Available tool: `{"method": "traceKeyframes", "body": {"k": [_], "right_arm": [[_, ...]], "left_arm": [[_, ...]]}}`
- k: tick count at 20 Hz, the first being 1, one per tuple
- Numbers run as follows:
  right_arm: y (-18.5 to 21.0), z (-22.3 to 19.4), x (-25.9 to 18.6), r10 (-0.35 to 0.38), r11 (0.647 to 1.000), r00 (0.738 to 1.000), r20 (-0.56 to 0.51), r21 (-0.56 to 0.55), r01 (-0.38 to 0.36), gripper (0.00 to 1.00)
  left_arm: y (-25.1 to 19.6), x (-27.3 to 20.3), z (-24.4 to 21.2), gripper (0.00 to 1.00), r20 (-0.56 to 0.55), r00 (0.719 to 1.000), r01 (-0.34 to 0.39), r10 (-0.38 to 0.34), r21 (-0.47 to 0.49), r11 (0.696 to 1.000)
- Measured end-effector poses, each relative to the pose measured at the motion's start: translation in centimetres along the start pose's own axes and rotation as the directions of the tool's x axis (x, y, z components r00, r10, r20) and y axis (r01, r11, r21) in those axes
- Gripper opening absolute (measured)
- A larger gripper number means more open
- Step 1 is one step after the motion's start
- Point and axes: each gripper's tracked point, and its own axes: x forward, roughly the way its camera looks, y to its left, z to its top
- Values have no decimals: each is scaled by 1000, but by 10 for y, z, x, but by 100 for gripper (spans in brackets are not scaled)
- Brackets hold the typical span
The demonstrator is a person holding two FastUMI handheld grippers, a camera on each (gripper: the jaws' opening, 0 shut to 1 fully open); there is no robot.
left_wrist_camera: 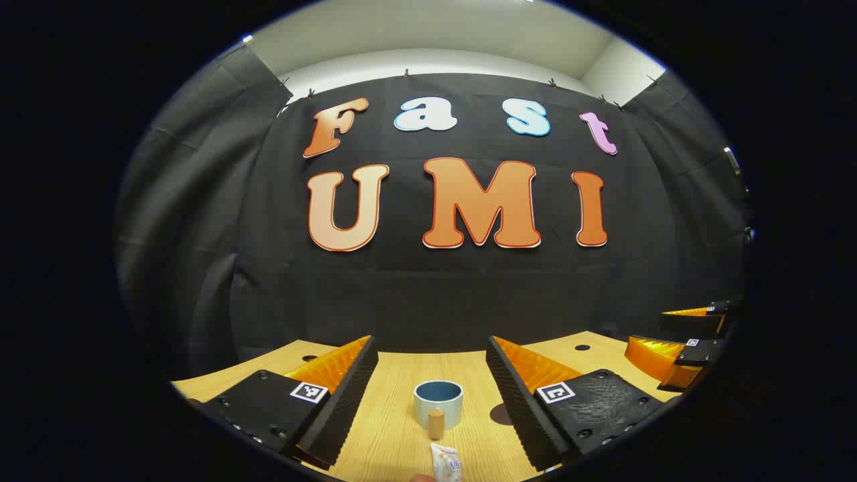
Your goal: Put the toothbrush and toothpaste on the desktop into the cup, then pick up the cup and place it on the coaster on the desktop.
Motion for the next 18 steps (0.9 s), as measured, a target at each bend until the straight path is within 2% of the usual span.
{"method": "traceKeyframes", "body": {"k": [3, 4, 12, 14, 18], "right_arm": [[0, -2, 1, 6, 1000, 1000, -8, 9, -6, 98], [1, -3, 1, 9, 1000, 1000, -13, 14, -8, 98], [3, -9, 0, 27, 999, 999, -37, 24, -27, 98], [4, -12, -1, 28, 999, 998, -50, 25, -27, 98], [11, -20, -3, 48, 998, 995, -83, 34, -45, 98]], "left_arm": [[-3, 1, -1, 97, -8, 1000, 2, -3, -2, 1000], [-4, 1, 0, 100, -13, 1000, 5, -5, -7, 1000], [-1, 1, -7, 97, -48, 999, -3, 3, -17, 1000], [-1, 1, -12, 100, -68, 998, -5, 4, -16, 1000], [0, -3, -25, 97, -123, 992, -2, 1, -10, 1000]]}}
